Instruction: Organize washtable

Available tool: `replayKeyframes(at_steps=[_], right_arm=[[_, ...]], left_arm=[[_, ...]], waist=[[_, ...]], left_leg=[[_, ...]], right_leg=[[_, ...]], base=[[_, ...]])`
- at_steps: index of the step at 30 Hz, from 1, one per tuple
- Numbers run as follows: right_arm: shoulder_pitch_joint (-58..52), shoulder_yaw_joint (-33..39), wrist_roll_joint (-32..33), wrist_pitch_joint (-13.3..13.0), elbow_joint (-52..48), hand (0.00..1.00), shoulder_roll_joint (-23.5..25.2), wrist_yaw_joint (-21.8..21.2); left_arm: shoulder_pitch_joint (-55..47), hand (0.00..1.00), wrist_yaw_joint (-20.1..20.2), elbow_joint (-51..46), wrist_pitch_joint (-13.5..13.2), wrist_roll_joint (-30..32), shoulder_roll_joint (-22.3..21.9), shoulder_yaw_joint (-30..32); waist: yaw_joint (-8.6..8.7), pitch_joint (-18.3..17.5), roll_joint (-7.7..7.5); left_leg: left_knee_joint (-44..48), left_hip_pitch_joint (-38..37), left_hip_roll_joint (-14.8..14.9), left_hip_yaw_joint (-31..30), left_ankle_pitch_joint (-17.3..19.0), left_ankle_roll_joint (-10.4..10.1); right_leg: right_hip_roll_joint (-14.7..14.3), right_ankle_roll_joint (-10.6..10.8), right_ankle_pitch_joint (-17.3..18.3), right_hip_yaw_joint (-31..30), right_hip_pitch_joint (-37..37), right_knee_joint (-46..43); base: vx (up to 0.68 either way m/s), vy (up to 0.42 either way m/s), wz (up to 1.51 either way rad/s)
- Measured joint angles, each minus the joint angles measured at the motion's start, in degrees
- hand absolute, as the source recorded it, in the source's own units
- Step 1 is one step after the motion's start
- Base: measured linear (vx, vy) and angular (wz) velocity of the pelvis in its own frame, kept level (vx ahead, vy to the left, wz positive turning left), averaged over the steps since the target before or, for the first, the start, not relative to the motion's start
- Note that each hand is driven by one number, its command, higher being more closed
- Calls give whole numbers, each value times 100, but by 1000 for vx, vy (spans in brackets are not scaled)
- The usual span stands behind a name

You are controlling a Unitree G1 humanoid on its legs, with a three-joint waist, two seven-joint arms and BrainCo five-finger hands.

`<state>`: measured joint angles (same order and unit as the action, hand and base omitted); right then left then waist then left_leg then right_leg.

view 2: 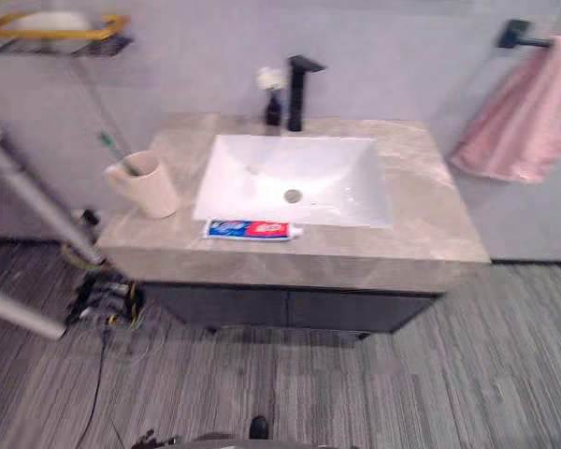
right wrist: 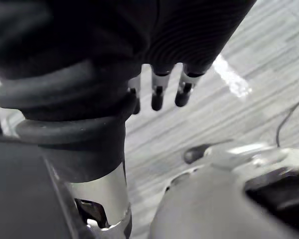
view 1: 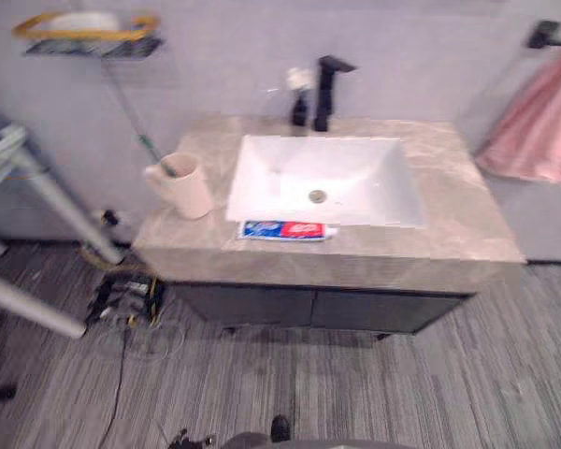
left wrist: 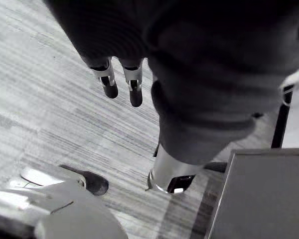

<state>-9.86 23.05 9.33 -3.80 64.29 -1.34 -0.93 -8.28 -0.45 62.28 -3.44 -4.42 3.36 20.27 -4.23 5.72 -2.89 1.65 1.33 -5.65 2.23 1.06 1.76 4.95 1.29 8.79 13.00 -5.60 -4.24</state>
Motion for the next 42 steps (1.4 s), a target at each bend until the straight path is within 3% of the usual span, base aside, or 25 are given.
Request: replayKeyframes(at_steps=[2,4,6,7,10,13,16,19,20,22,24,26,29,30,31,42], right_arm=[[245,-114,38,-42,-41,0,38,-2],[404,-123,193,-134,-42,0,31,1],[373,-123,239,-155,-34,0,-26,8],[308,-95,237,-148,24,0,-96,72],[226,136,166,-93,295,0,-57,101],[247,323,100,-47,396,0,41,105],[242,418,86,-19,306,0,-32,80],[243,375,84,-30,219,0,-10,93],[255,333,84,-31,213,0,-15,103],[263,282,84,-31,207,0,-18,127],[246,302,66,-25,218,0,-38,165],[129,293,-28,-32,228,0,-96,183],[91,291,-111,-25,232,0,-205,171],[91,289,-117,-25,234,0,-205,170],[160,-115,-170,-24,387,0,-154,66],[160,-143,-20,-30,384,0,-187,66]], left_arm=[[61,0,6,31,-24,-112,79,-2],[78,0,-4,80,-24,-280,170,-55],[67,0,-65,135,-47,-403,178,-121],[65,0,-105,226,-50,-419,171,-210],[49,0,-108,360,-20,-479,281,-263],[49,0,-106,442,-16,-458,292,-338],[33,0,-92,498,-13,-386,298,-698],[47,0,-79,389,-21,-381,361,-946],[48,0,-76,351,-23,-373,358,-945],[61,0,-81,346,-19,-344,343,-939],[85,0,-92,365,-1,-251,332,-913],[72,0,-88,345,-19,-147,204,-826],[54,0,-87,355,-23,-62,19,-814],[56,0,-85,355,-26,-39,17,-816],[183,0,-69,525,-88,61,335,-1135],[184,0,-71,532,-89,62,332,-1121]], waist=[[7,113,-165],[35,151,-246],[48,150,-158],[64,133,-33],[161,13,-206],[173,-12,-156],[192,-12,113],[330,-30,130],[341,-29,136],[349,-30,150],[372,-44,192],[332,-141,303],[355,-237,473],[353,-236,467],[345,-78,188],[346,-75,190]], left_leg=[[478,279,68,181,349,-233],[1509,697,490,624,546,-109],[1800,792,966,556,550,-212],[1564,780,1223,407,705,-602],[1659,826,767,536,926,-317],[1746,794,568,666,1148,-115],[1366,324,532,913,1113,38],[1003,-125,537,878,1071,102],[921,-236,565,879,1070,100],[831,-340,603,879,1068,91],[794,-407,571,789,1071,3],[601,-541,592,715,970,-162],[370,-686,664,634,927,-235],[318,-732,661,618,893,-291],[-177,-782,550,406,630,-130],[-177,-783,554,408,630,-130]], right_leg=[[64,-35,8,3,-14,-45],[196,-49,31,-19,-7,-87],[245,123,133,-62,-17,-180],[297,280,252,-65,-17,-291],[803,650,221,-47,41,-338],[1044,916,42,-166,194,-682],[1173,530,-214,-361,875,-2175],[908,651,233,-323,1128,-2830],[707,652,409,-241,1162,-2673],[370,573,433,-144,1178,-1930],[106,242,-235,-149,1028,-760],[43,200,-332,-149,798,-429],[-90,159,-471,-42,511,40],[-95,156,-489,-36,454,96],[-225,153,-1108,-22,186,984],[-228,152,-1107,-28,187,984]], base=[[-75,-17,10],[-103,6,-7],[-18,165,-1],[55,285,6],[152,319,4],[202,306,-19],[176,264,-34],[215,132,0],[155,15,0],[122,-49,0],[145,-94,20],[177,-63,11],[131,-60,7],[73,-33,5],[0,0,0],[0,0,0]])
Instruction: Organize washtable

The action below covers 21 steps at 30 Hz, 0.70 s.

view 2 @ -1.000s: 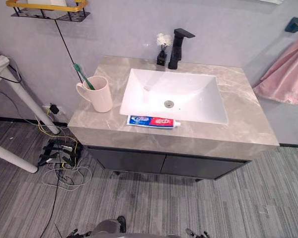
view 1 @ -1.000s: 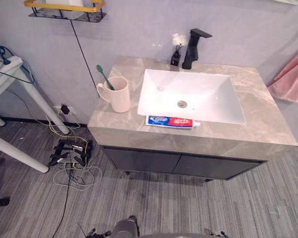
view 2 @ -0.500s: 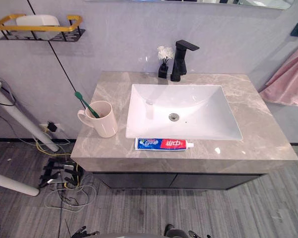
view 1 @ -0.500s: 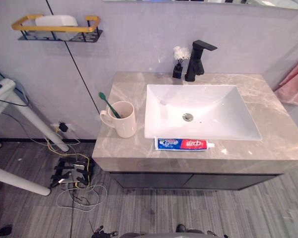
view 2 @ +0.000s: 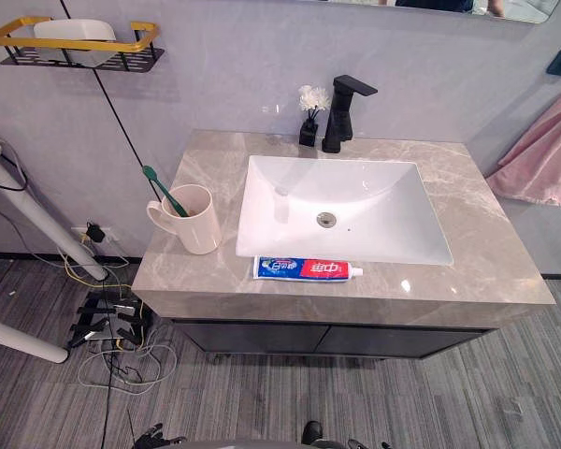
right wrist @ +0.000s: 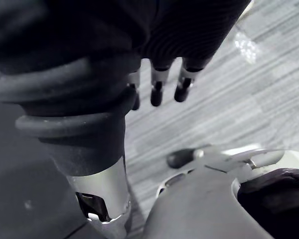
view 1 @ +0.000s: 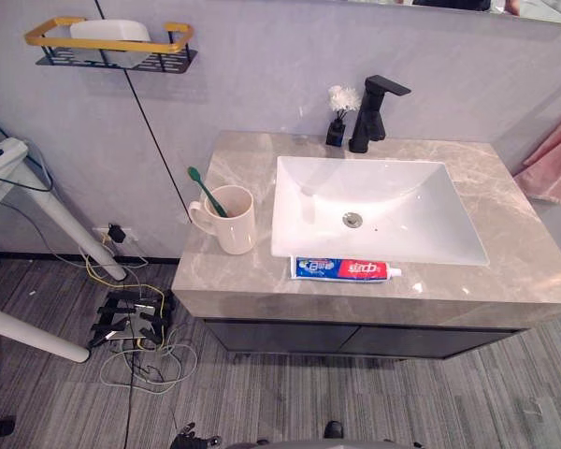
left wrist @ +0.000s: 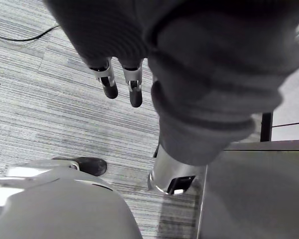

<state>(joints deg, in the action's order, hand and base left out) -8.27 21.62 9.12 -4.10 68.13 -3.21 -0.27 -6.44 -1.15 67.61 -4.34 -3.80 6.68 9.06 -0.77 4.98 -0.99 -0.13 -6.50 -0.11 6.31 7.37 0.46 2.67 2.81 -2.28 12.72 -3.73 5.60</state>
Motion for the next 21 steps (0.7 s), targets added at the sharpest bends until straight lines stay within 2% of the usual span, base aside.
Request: replayKeyframes(at_steps=[3,6,8,10,13,16,19,20,21], right_arm=[[0,187,425,-4,-43,0,-3,-7],[-1,1074,1105,-12,-145,0,-96,-3],[11,1681,1333,-9,-210,0,-346,0],[62,2327,1399,-5,-262,0,-857,4],[88,2839,1518,-47,-680,0,-1220,18],[170,3201,1554,-111,-1771,0,-1522,158],[178,3208,1459,-186,-3162,0,-1622,424],[238,3172,1204,-245,-3803,0,-1714,601],[271,3153,1112,-263,-3987,0,-1774,668]], left_arm=[[0,0,3,8,0,3,-22,72],[-19,0,57,5,0,3,-24,305],[-29,0,123,-4,2,20,-27,432],[-36,0,132,-8,2,137,-29,511],[-53,0,206,-14,1,251,-18,591],[-164,0,230,-34,1,249,-33,742],[-215,0,230,-112,3,251,-39,747],[-279,0,232,-214,4,253,-48,734],[-294,0,231,-237,5,254,-52,729]], waist=[[7,0,-1],[13,2,3],[21,0,-2],[27,-21,-26],[102,-34,-57],[307,-102,-106],[345,-131,-141],[355,-203,-124],[351,-223,-155]], left_leg=[[-11,-2,9,16,1,0],[-53,-26,16,28,1,0],[-74,-30,14,32,1,-1],[-99,-22,11,80,3,-1],[-105,-23,12,121,4,-1],[-101,37,13,120,9,-1],[-82,78,20,121,28,-2],[-69,83,23,125,40,-6],[-69,95,23,125,42,-5]], right_leg=[[-10,-1,1,-24,11,0],[-23,-2,2,-46,16,-1],[-24,-2,2,-54,25,-1],[-26,-2,2,-109,74,-2],[-34,-2,1,-161,124,-3],[-39,-2,1,-197,205,-4],[-50,-2,1,-247,219,-4],[-54,-2,1,-269,227,-4],[-54,-2,1,-273,242,-5]], base=[[0,0,-2],[0,0,-3],[0,0,-2],[0,-1,-11],[8,-13,-12],[-6,-20,-7],[-29,-17,-8],[-26,-20,-7],[-22,-21,-6]])
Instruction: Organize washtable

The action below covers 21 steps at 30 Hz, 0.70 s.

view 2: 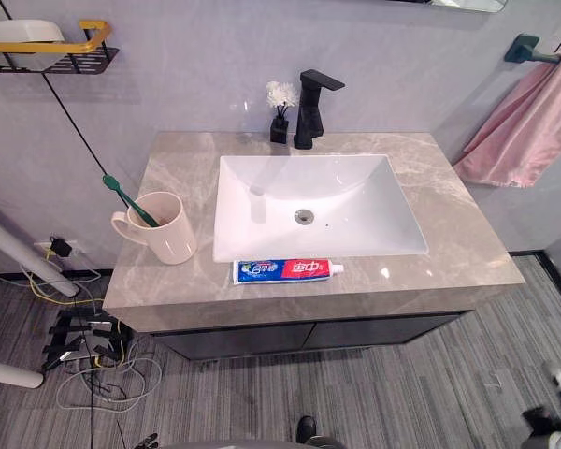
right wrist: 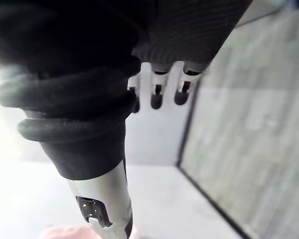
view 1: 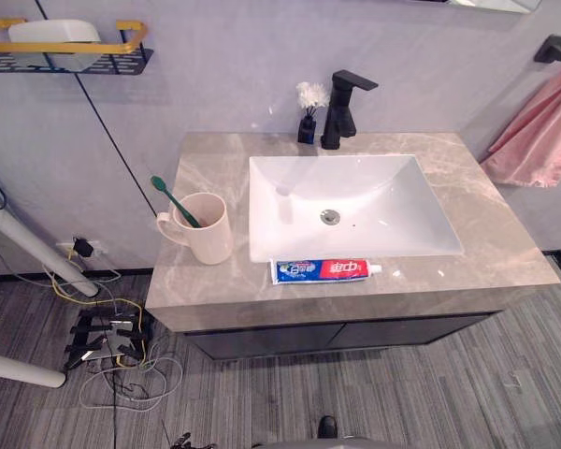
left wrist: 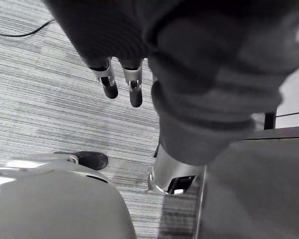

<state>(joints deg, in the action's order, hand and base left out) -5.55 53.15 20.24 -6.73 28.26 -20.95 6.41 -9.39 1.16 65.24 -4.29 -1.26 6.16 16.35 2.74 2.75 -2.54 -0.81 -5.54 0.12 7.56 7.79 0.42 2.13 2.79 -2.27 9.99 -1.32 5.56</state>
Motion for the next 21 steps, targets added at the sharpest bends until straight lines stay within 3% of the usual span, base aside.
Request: replayKeyframes(at_steps=[4,11,13,16,21], right_arm=[[451,-449,-544,-168,-915,0,-250,353],[961,-1595,-1193,-225,-2325,0,-825,187],[1221,-2070,-1189,-407,-2553,0,-1172,61],[1411,-2699,-1170,-434,-2740,0,-1525,-212],[1622,-4037,-938,-571,-2877,0,-1833,-1210]], left_arm=[[-34,0,0,-48,4,-2,-15,-103],[-123,0,4,-237,-7,-28,-2,-315],[-179,0,8,-274,-16,-37,-3,-328],[-228,0,19,-287,-65,-95,-1,-347],[-285,0,180,-299,-136,-274,89,-556]], waist=[[-23,-83,-25],[-76,-92,-25],[-97,-94,-33],[-143,-102,-47],[-240,-125,-124]], left_leg=[[99,47,-11,-28,8,11],[193,149,-40,-282,5,17],[234,189,-44,-328,4,18],[266,219,-46,-360,4,19],[306,302,-61,-541,-11,38]], right_leg=[[28,-1,-1,4,70,-65],[82,0,-1,211,60,-112],[94,0,-1,256,61,-123],[94,0,-1,282,61,-126],[105,0,-1,421,62,-125]], base=[[-9,-4,2],[-42,-8,17],[-34,-8,11],[-26,-10,6],[-16,-9,16]])
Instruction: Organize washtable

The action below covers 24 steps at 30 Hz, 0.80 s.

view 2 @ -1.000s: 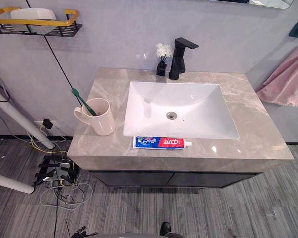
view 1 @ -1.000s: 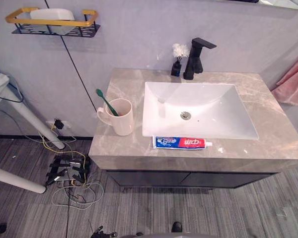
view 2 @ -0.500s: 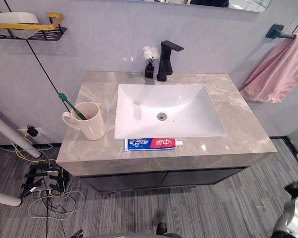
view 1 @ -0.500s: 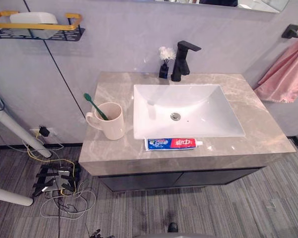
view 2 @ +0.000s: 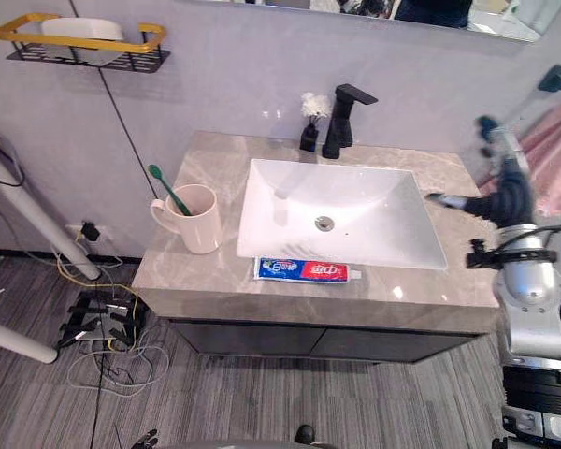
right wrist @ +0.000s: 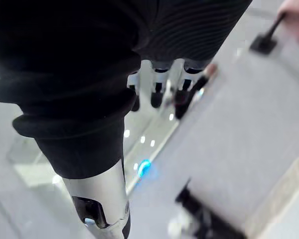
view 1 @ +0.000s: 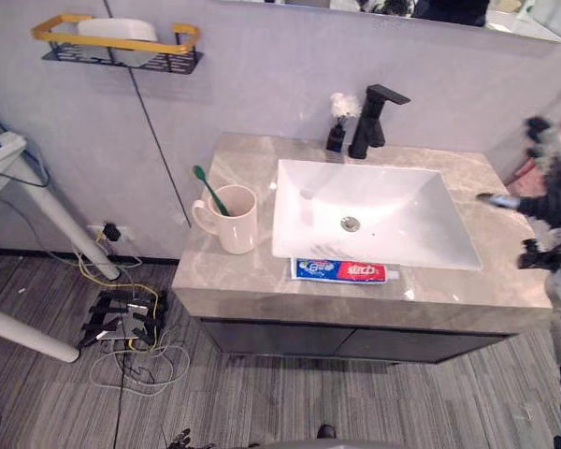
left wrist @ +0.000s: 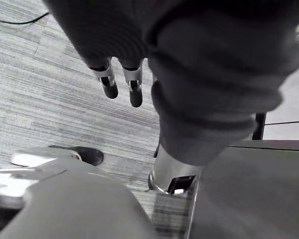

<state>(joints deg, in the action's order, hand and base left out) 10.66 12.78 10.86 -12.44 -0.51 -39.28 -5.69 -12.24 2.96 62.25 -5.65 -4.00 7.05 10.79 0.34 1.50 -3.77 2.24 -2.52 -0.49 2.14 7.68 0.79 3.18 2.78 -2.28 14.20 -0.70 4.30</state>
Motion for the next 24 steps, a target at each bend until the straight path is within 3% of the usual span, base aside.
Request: replayKeyframes(at_steps=[4,12,24], right_arm=[[108,-692,49,-5,-31,0,-59,-509],[108,-1533,92,-2,-30,0,-196,-1091],[15,-2103,-24,2,-10,0,-236,-1210]], left_arm=[[-23,0,79,5,-8,-3,8,-6],[-27,0,204,10,-50,-9,123,-169],[-17,0,204,23,-180,-198,184,-371]], waist=[[-128,5,-9],[-130,74,-126],[-154,190,-153]], left_leg=[[27,41,-43,-66,-7,12],[76,179,-111,-231,-44,70],[79,266,-145,-243,-48,75]], right_leg=[[38,0,0,44,1,3],[106,4,-3,161,41,18],[98,16,-16,159,96,81]], base=[[-6,17,10],[-10,16,11],[0,0,0]])
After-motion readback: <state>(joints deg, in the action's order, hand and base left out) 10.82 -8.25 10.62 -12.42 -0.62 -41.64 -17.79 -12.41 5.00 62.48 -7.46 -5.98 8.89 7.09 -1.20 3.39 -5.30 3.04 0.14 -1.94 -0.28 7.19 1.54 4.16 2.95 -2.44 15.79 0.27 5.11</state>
